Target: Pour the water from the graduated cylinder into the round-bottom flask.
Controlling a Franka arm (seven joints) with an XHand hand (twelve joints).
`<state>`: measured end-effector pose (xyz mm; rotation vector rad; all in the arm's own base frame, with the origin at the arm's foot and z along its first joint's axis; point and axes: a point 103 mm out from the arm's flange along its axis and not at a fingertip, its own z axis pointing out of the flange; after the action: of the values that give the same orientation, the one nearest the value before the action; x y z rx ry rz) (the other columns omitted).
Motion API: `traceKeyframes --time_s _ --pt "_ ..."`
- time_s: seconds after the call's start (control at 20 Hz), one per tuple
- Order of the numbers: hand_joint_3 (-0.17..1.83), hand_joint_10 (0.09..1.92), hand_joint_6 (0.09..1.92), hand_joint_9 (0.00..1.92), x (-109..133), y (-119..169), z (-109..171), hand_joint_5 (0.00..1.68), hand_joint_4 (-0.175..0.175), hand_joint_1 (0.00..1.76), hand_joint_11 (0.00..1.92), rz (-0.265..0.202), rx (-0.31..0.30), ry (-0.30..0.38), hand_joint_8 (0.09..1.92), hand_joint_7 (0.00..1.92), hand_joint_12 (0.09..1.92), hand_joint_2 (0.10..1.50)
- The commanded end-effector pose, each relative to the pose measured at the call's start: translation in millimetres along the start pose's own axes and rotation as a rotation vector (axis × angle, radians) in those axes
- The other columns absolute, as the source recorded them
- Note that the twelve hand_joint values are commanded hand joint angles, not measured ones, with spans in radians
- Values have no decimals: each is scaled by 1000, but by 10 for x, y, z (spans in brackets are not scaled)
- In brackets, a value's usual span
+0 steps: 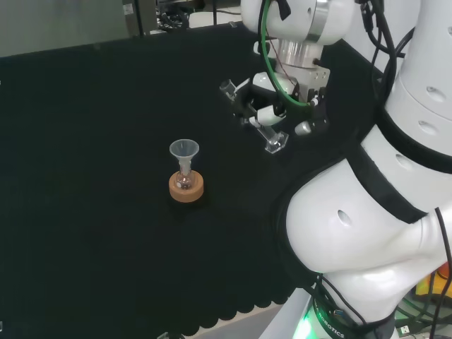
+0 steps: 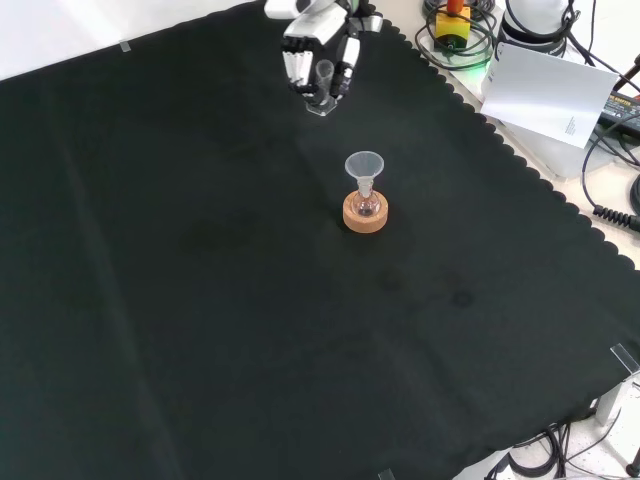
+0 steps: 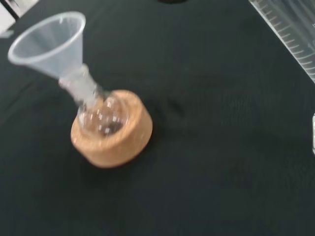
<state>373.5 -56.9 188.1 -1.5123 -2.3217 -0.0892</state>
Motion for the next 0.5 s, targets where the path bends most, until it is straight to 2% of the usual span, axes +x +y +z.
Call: traceKeyframes --time_s 0.05,0.5 --pt "-2 139 1021 1397 141 -160 130 966 -175 1260 1206 2 63 -20 1007 997 804 1117" --pt "-1 132 1017 1399 288 -78 210 968 -175 1261 1206 -12 218 -92 1003 999 803 1116"
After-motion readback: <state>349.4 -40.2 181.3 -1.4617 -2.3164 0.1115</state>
